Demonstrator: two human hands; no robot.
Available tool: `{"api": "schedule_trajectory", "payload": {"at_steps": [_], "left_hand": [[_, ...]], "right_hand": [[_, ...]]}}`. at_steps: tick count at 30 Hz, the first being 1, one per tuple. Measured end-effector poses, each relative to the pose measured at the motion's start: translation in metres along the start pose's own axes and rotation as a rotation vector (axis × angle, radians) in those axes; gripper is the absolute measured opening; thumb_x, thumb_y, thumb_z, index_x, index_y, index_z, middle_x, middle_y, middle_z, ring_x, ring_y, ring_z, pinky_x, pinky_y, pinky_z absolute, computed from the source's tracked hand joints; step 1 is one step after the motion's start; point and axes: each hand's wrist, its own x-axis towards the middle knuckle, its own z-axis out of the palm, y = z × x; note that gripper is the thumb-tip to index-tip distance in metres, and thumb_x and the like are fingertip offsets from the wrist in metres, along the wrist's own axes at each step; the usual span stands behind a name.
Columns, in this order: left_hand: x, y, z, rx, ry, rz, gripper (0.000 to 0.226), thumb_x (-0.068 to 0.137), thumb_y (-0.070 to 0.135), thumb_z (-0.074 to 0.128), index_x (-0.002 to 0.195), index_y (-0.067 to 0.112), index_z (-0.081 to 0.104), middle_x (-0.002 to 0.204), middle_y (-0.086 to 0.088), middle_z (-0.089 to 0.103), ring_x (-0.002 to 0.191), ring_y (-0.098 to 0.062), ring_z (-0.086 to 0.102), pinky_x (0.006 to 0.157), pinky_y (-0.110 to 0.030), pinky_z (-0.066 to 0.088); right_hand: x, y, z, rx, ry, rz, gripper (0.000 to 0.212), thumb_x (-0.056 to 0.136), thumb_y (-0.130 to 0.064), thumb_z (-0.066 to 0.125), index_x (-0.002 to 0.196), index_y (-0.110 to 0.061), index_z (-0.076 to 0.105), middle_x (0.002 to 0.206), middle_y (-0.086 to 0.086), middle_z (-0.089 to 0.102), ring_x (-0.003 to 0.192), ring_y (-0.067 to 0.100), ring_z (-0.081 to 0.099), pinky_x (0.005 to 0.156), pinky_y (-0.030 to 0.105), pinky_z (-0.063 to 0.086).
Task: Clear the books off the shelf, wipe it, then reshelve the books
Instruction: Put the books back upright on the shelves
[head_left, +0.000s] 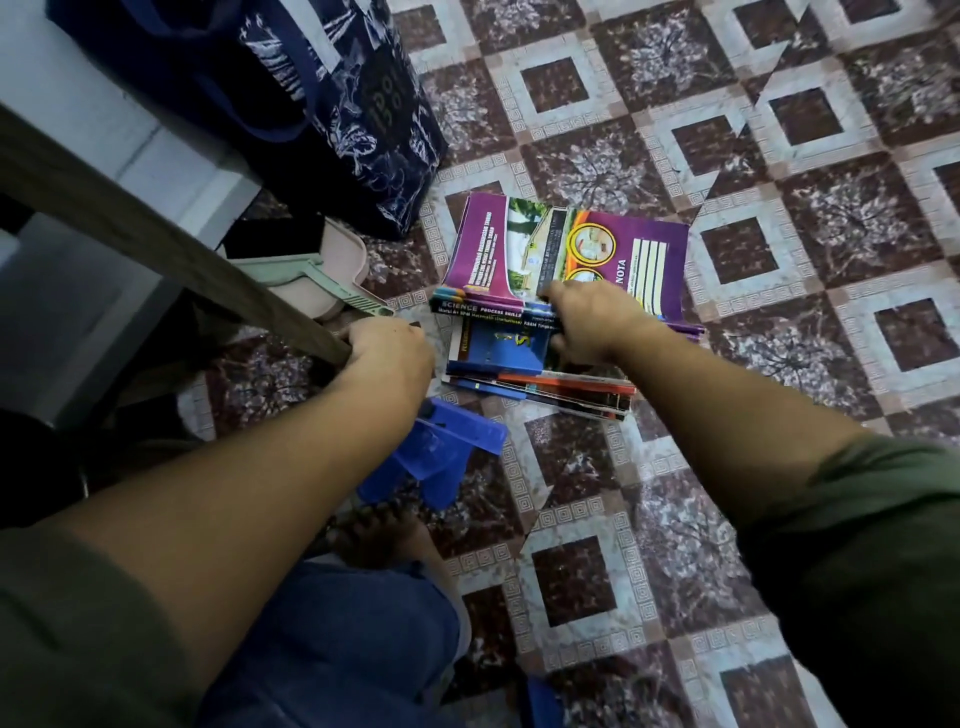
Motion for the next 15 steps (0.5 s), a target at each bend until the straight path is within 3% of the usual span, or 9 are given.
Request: {"api": "schedule_trajectory", "payload": {"at_steps": [3,5,9,12,15], "left_hand": [[0.004,0.002,-0.001,0.022,-0.053,0.033,0.037,0.097,0.012,0.051,0.134,0.009,0.052,0.140,-0.007,0.048,0.129,-0.030,0.046,0.094,-0.044,0.046],[0.003,0.001,0.000,0.014,-0.067,0.050,0.038,0.098,0.011,0.050,0.136,0.008,0.049,0.141,-0.007,0.048,0.129,-0.029,0.046,0.094,-0.043,0.045],[-0.010,0.002,-0.003,0.064,0.048,0.083,0.035,0.098,0.012,0.048,0.133,0.012,0.052,0.135,-0.003,0.052,0.124,-0.025,0.051,0.081,-0.035,0.043],[-0.028,0.000,-0.007,0.041,0.283,0.116,0.033,0.097,0.007,0.046,0.129,0.012,0.050,0.125,-0.004,0.056,0.113,-0.022,0.056,0.074,-0.032,0.039],[-0.041,-0.004,-0.015,-0.084,0.662,0.124,0.059,0.095,0.009,0.044,0.148,0.005,0.019,0.142,-0.015,0.038,0.129,-0.028,0.041,0.096,-0.034,0.041]], "right_hand": [[-0.002,-0.011,0.017,-0.073,0.000,0.012,0.055,0.086,-0.029,0.067,0.131,-0.011,0.040,0.117,0.010,0.054,0.094,0.024,0.057,0.080,0.039,0.056],[-0.002,-0.017,0.031,-0.070,0.010,0.047,0.060,0.086,-0.020,0.068,0.136,-0.009,0.037,0.126,0.013,0.048,0.105,0.027,0.055,0.078,0.037,0.057],[-0.004,-0.020,0.015,-0.046,0.033,0.091,0.050,0.090,-0.014,0.061,0.136,-0.011,0.042,0.126,0.011,0.055,0.102,0.029,0.060,0.077,0.040,0.054],[-0.018,-0.015,-0.023,-0.030,0.081,0.117,0.041,0.089,-0.010,0.057,0.130,-0.014,0.051,0.112,0.012,0.065,0.097,0.032,0.062,0.079,0.040,0.054],[-0.061,-0.019,-0.069,0.026,0.116,0.121,0.036,0.087,-0.022,0.059,0.122,-0.015,0.057,0.108,0.016,0.063,0.099,0.035,0.060,0.084,0.040,0.051]]}}
